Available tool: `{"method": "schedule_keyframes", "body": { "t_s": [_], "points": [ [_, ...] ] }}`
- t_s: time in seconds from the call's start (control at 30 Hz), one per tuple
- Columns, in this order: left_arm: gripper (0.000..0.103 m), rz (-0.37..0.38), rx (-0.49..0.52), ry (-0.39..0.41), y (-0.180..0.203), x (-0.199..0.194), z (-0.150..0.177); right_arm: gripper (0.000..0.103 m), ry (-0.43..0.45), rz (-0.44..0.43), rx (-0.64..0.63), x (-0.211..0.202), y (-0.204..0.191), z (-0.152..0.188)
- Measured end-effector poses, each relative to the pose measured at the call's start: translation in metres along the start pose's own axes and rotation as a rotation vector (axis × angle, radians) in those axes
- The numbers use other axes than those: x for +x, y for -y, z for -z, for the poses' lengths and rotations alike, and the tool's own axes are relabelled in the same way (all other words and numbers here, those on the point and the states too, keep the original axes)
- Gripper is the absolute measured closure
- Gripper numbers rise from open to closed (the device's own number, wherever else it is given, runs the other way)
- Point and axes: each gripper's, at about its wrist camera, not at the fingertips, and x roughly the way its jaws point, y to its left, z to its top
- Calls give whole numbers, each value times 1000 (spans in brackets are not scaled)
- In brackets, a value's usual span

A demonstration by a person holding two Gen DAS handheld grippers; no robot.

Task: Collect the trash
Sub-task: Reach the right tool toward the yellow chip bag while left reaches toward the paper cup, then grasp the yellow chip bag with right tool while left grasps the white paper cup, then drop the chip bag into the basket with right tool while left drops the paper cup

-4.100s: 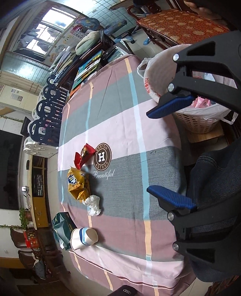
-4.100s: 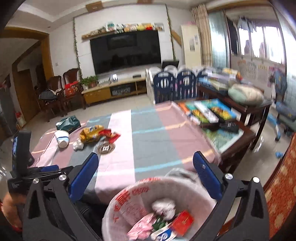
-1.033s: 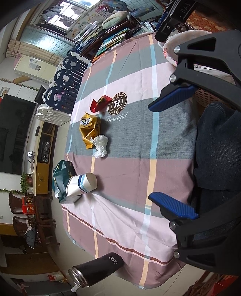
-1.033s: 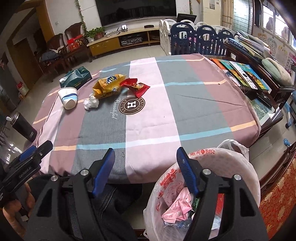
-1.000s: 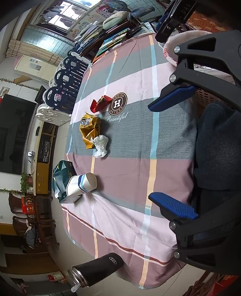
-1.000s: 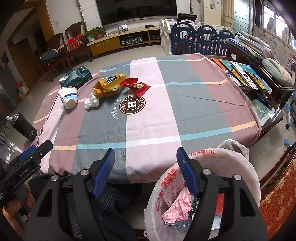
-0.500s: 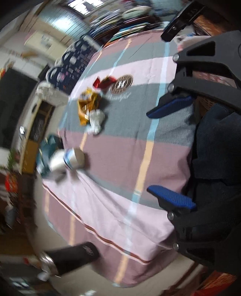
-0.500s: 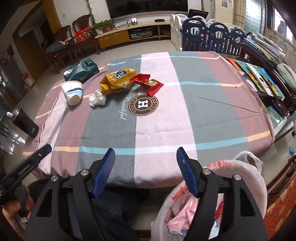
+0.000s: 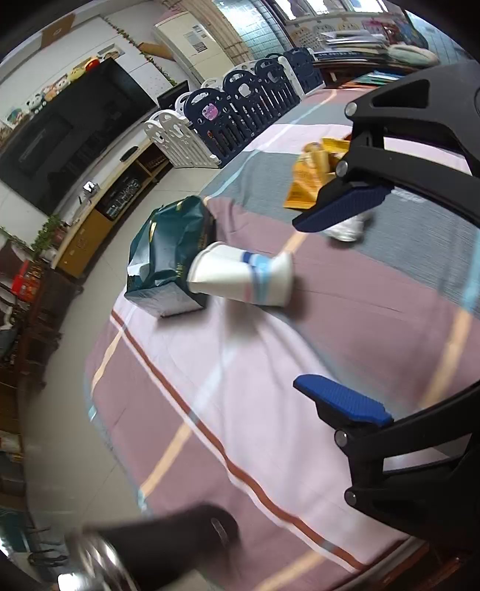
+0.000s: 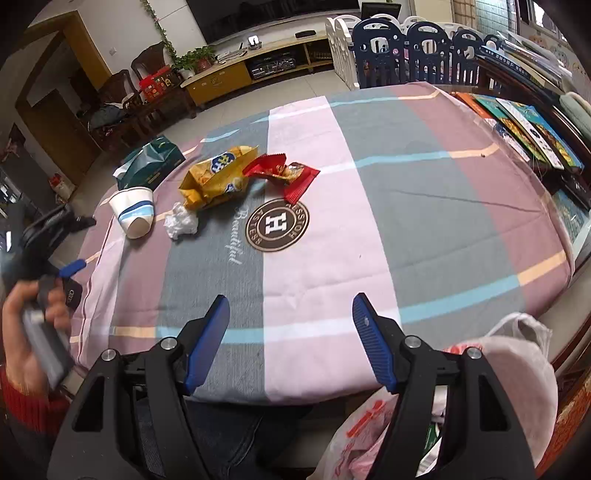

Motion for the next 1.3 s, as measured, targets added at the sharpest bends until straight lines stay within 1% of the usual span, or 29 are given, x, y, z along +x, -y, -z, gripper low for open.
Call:
{"method": "schedule_keyframes", "body": {
  "t_s": [0.07, 0.1, 0.2, 0.23, 0.27, 0.3, 0.33, 0.37, 0.4, 0.47, 0.57, 0.6, 0.63, 0.67, 0.7, 0.73, 0.77, 0.83, 0.93, 1.0, 1.07, 1.2, 1.23, 1.3],
  "points": [
    [17, 30, 11, -47, 7, 28, -18, 34, 0, 8, -8, 7, 1, -9],
    [16, 49, 30, -64, 11, 42, -24, 34, -2, 10, -7, 12, 2, -15],
    [16, 38, 36, -83, 15, 70, -33, 32, -10, -2, -9, 32, -4, -36],
    [16, 47, 17, -85, 13, 76, -35, 30, -9, -15, -10, 40, -8, -45],
    [18, 62, 5, -81, 13, 79, -36, 28, -4, -28, -9, 47, -13, -54],
    [24, 66, 13, -78, 15, 81, -37, 28, 1, -35, -5, 54, -17, -63],
    [30, 54, 40, -77, 17, 84, -36, 25, 9, -43, 3, 63, -24, -75],
    [46, 27, 88, -80, 22, 88, -34, 24, 11, -61, 7, 71, -30, -84],
    [62, 21, 124, -84, 25, 90, -32, 24, 8, -79, 17, 80, -36, -93],
    [69, 50, 156, -91, 27, 93, -27, 24, -14, -120, 44, 101, -48, -110],
    [71, 57, 207, -68, 29, 88, -21, 24, -47, -112, 66, 131, -64, -125],
    [71, 65, 212, -67, 28, 84, -18, 26, -56, -104, 72, 138, -67, -126],
    [71, 77, 216, -64, 28, 79, -14, 40, -68, -96, 80, 146, -70, -127],
    [71, 84, 223, -58, 26, 72, -11, 61, -81, -90, 84, 152, -71, -126],
    [72, 85, 234, -44, 27, 64, -6, 72, -96, -85, 87, 156, -71, -124],
    [72, 84, 242, -31, 26, 56, -2, 88, -106, -92, 92, 158, -70, -121],
    [72, 89, 248, -15, 25, 46, 3, 97, -104, -104, 93, 156, -69, -116],
    [72, 94, 238, 10, 22, 27, 13, 101, -83, -115, 74, 141, -68, -108],
    [72, 101, 207, 33, 14, 3, 28, 101, -25, -110, 26, 106, -63, -94],
    [72, 109, 191, 42, 10, -13, 43, 101, 1, -95, 8, 83, -56, -84],
    [72, 109, 202, 41, 11, -24, 57, 101, 27, -56, -19, 62, -46, -73],
    [72, 102, 251, 16, 18, -39, 87, 101, 44, 31, -40, 32, -23, -52],
    [72, 84, 278, 17, 22, -45, 95, 101, 47, 55, -40, 25, -16, -46],
    [72, 27, 355, 21, 32, -54, 110, 101, 51, 73, -27, 14, -5, -37]
  ]
}}
